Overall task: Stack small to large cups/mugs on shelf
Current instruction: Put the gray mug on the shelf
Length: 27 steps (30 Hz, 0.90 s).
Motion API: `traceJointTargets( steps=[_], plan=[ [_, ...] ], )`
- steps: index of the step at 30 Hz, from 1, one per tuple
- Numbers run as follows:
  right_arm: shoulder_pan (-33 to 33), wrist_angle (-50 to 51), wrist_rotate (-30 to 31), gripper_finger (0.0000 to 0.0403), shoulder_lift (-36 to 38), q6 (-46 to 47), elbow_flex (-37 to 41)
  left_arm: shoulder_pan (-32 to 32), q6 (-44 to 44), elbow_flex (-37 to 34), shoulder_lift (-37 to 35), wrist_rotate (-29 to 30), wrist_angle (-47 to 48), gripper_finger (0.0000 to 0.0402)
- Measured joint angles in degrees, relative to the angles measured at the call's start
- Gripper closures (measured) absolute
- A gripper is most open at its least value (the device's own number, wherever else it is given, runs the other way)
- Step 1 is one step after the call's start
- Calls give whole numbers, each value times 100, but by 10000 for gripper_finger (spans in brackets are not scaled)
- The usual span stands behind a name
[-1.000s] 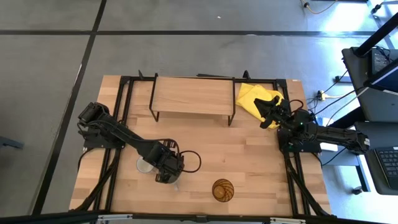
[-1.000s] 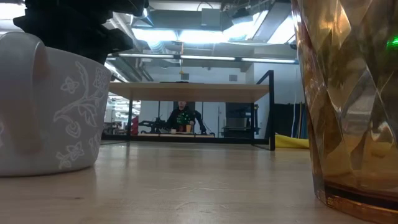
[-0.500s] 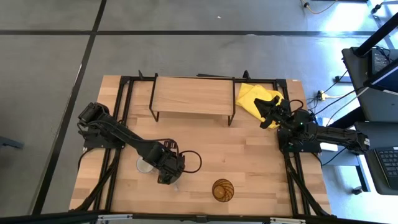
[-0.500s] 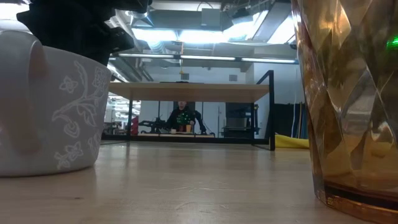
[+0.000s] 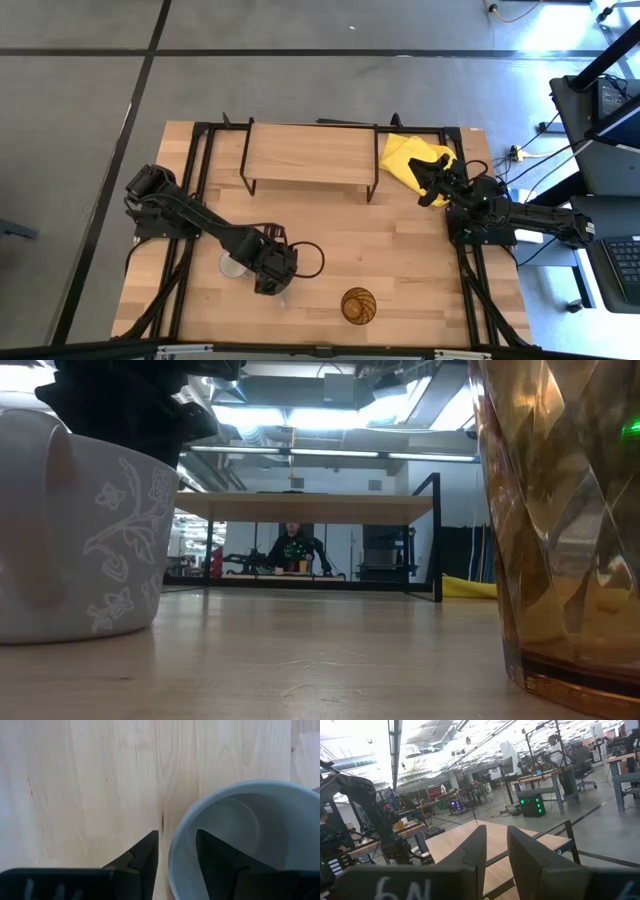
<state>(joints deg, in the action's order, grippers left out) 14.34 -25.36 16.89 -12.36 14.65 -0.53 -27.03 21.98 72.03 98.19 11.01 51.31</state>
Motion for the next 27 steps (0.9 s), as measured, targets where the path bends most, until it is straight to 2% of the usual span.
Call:
traceJointTargets(
  steps=[14, 27],
  plan=[
    [-1, 1, 0, 324, 2, 7, 1, -24, -155, 0, 2, 37, 4, 276],
    [-1, 1, 0, 324, 2, -2, 1, -111, -307, 0, 2, -156, 68, 280]
  ],
)
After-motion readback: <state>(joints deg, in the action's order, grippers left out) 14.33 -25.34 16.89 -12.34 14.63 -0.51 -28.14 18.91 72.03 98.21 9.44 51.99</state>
